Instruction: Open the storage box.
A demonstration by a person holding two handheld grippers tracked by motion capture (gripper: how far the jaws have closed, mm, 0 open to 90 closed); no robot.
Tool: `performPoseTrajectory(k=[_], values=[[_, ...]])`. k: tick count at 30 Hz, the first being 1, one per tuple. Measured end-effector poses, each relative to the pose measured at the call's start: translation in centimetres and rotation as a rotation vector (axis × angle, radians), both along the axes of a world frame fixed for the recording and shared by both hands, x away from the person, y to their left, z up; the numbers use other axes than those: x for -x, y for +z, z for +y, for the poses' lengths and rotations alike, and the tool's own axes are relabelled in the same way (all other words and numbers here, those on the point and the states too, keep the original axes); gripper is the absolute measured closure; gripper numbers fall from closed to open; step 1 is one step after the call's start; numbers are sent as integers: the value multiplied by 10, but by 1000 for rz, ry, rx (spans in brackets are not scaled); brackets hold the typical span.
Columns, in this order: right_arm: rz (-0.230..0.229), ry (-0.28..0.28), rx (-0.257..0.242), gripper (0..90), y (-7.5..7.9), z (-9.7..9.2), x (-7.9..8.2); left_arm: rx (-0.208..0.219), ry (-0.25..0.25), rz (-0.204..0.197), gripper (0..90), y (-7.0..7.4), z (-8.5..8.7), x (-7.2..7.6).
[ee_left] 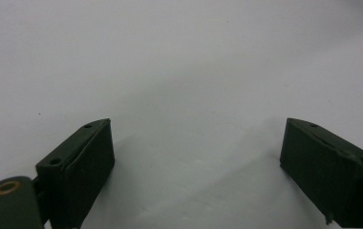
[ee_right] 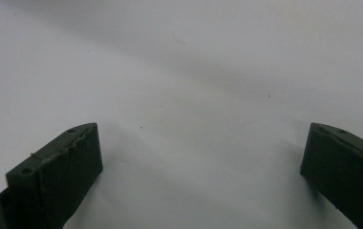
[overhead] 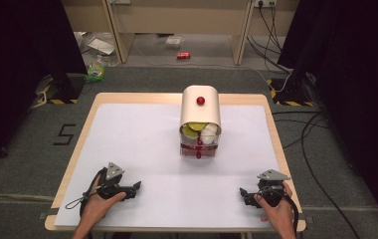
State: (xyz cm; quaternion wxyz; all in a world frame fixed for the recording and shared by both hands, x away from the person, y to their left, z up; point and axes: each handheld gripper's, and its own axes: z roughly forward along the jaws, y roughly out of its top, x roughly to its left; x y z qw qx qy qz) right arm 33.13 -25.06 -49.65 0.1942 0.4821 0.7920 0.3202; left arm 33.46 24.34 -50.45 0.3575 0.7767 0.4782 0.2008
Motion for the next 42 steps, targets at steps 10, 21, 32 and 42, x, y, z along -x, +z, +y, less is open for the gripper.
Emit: performPoseTrajectory(k=[10,21,32,42], values=[[-69,-41,-45,186,10,3,2,0,0,0,103,0,0,0],[-182,25,-125,160,31,22,6,-1,0,1,100,0,0,0],[-251,76,-146,179,51,48,6,0,0,1,100,0,0,0],[-282,126,-153,233,72,67,1,2,0,1,101,0,0,0]])
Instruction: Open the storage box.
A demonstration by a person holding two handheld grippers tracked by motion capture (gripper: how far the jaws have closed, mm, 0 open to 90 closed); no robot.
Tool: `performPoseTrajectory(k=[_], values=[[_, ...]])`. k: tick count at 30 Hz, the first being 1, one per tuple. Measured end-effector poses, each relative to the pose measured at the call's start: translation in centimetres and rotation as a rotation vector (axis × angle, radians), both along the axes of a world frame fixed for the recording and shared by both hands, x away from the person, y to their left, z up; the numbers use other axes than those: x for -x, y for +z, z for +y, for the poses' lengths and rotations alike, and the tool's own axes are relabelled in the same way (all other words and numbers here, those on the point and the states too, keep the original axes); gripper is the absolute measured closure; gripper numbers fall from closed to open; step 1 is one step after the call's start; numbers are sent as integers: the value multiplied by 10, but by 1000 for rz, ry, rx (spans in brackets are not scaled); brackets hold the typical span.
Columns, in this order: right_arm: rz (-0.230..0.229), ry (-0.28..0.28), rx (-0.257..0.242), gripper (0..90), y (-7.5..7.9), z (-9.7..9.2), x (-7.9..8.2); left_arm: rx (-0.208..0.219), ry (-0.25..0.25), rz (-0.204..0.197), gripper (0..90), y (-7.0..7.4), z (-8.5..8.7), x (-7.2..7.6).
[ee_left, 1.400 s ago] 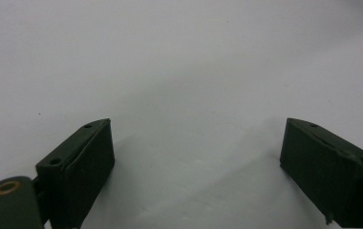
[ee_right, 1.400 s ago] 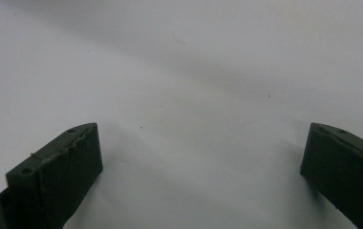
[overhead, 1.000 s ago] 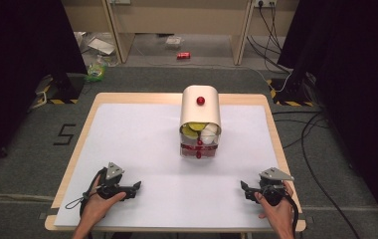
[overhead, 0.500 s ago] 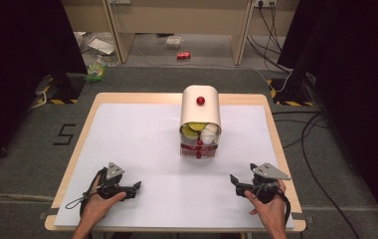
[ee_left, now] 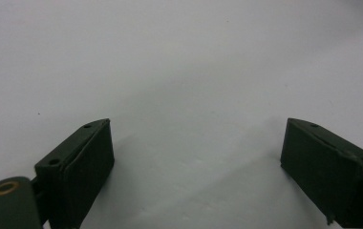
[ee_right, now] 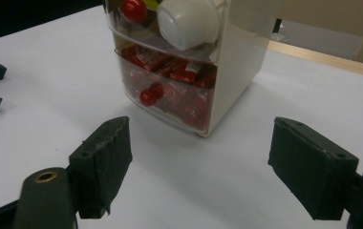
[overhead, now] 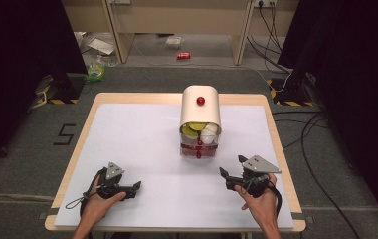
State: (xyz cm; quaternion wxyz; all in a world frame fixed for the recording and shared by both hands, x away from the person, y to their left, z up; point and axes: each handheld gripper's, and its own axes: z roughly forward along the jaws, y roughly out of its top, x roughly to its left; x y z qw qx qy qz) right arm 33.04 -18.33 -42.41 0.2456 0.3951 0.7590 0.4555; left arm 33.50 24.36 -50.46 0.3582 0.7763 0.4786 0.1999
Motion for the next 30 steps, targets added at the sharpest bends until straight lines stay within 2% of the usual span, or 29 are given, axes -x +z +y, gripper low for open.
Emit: performPoseTrajectory(k=[7,22,30], values=[[-18,13,-16,246,11,8,-3,-2,0,0,100,0,0,0],[-74,94,-43,314,40,38,-9,-1,0,1,100,0,0,0],[-99,115,-55,344,49,48,-13,-1,0,1,100,0,0,0]])
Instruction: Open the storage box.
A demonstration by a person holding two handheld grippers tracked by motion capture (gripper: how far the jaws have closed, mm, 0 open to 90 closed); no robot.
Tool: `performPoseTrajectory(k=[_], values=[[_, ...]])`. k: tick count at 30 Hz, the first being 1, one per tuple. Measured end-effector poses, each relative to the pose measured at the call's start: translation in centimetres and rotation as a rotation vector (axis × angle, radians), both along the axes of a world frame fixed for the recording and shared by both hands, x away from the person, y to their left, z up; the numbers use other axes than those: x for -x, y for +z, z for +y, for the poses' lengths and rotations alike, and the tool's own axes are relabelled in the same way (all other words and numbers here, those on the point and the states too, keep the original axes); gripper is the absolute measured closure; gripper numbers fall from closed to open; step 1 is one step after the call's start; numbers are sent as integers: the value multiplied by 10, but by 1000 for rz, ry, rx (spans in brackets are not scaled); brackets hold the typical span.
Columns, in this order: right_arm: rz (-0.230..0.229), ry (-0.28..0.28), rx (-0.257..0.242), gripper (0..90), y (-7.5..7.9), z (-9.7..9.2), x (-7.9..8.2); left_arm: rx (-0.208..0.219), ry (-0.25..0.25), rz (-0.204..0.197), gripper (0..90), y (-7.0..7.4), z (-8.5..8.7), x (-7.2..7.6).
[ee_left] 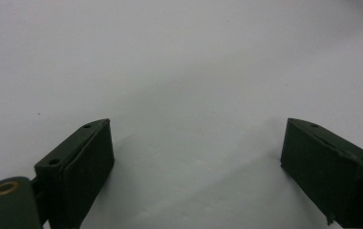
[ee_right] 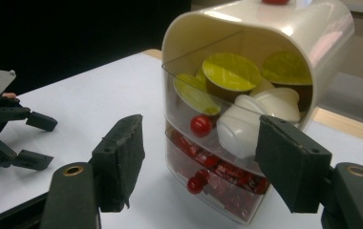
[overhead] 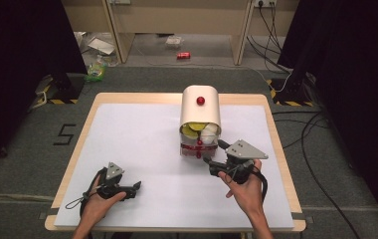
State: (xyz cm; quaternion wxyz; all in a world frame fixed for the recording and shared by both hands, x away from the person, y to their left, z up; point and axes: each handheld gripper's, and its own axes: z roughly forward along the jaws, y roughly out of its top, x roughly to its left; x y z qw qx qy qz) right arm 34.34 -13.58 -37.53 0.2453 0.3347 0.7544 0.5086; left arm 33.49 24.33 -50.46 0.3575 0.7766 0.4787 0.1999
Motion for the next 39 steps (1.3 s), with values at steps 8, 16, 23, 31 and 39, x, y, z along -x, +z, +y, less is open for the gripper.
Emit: performPoseTrajectory(k=[8,16,23,31,39], values=[[-13,4,-1,363,3,10,-7,0,0,0,100,0,0,0],[-31,8,-8,365,5,16,-14,0,0,0,100,0,0,0],[-34,6,-5,358,4,20,-20,0,0,0,100,0,0,0],[-43,16,5,347,3,26,-26,0,0,1,100,0,0,0],[-46,12,11,346,2,28,-33,0,0,1,100,0,0,0]])
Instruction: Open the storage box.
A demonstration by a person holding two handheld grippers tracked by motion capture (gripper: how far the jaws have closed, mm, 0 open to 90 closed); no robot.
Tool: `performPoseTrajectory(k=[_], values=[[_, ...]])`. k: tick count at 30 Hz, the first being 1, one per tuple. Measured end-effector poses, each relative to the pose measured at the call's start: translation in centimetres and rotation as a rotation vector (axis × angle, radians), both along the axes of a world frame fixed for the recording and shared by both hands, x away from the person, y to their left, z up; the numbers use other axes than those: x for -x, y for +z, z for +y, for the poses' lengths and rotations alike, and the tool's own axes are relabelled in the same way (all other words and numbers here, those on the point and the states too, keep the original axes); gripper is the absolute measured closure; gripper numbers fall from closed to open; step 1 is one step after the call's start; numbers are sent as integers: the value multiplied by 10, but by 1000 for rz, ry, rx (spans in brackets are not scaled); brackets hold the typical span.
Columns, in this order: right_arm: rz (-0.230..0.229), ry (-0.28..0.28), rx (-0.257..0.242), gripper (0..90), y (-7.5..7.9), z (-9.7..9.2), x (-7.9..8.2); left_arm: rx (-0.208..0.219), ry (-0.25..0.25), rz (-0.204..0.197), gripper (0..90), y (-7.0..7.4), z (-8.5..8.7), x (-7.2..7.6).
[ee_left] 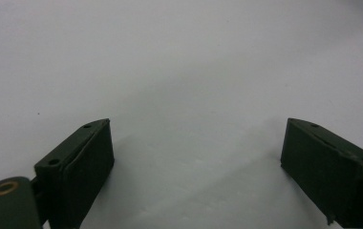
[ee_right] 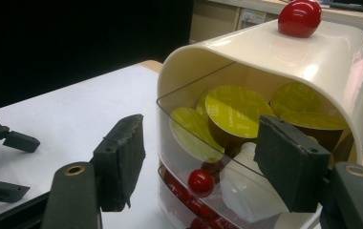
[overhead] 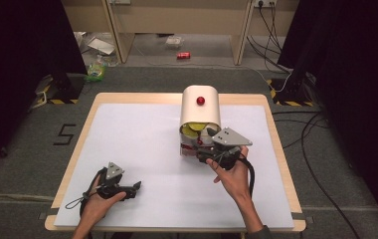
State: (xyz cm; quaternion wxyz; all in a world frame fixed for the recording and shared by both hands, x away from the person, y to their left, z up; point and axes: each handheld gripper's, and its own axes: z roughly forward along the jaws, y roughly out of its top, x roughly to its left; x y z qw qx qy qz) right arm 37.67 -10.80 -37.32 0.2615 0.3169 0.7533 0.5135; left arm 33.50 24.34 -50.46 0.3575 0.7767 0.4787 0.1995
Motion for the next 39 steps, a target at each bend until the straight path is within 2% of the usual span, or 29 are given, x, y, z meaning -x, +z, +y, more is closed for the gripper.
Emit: performPoseTrajectory(k=[8,13,34,39], values=[[-1,8,17,337,-3,2,-5,0,0,0,100,0,0,0],[16,15,30,331,-9,6,-11,0,0,-1,100,0,0,0],[42,38,41,329,-6,3,-7,0,0,-1,100,0,0,0],[30,40,69,329,-7,4,-4,2,-1,-1,101,0,0,0]])
